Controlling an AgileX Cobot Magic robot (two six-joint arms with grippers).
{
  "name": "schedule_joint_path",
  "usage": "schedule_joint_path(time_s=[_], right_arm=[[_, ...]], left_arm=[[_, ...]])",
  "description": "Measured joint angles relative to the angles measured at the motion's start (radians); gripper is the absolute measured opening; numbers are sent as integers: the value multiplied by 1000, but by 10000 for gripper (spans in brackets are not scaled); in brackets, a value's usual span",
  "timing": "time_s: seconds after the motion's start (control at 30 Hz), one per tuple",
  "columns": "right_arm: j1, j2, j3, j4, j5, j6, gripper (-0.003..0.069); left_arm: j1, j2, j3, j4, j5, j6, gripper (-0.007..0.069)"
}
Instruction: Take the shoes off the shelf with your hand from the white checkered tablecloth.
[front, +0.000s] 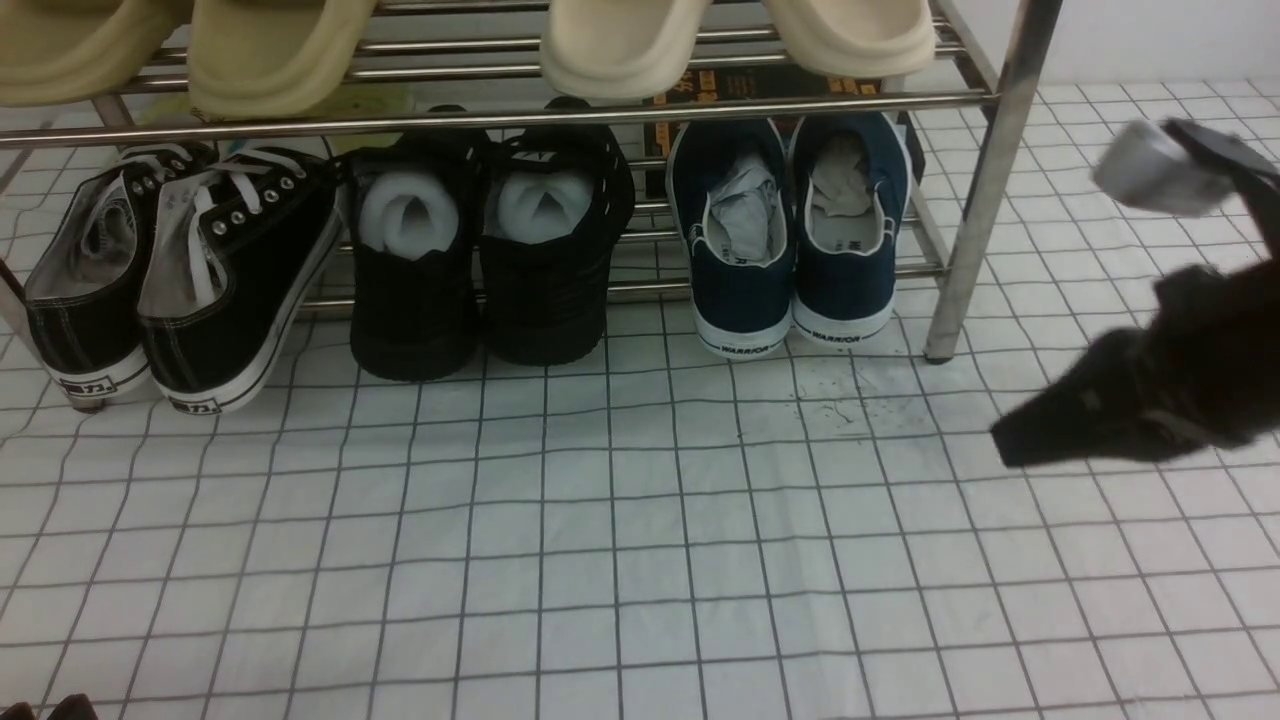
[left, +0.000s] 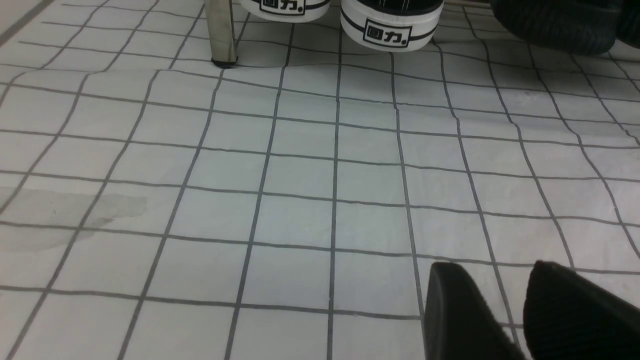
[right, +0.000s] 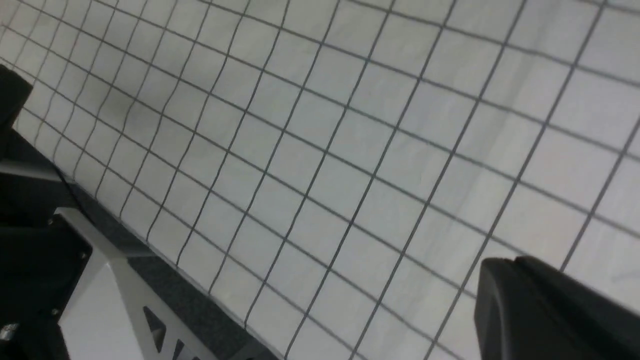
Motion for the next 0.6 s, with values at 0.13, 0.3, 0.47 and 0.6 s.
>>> schedule_joint_path(time_s=[0.13,0.3,0.47,0.6], right_arm=[[123,160,-186,-167,-32,175,99],[229,310,-390,-344,-71,298,243],[288,436,-538,-434,-137,354,355],[300,551,-640,-467,-176,375,394]], left_arm=[[0,0,0,0,0,0,239],[0,0,0,0,0,0,239],[0,0,0,2,0,0,239],[0,0,0,3,0,0,239]])
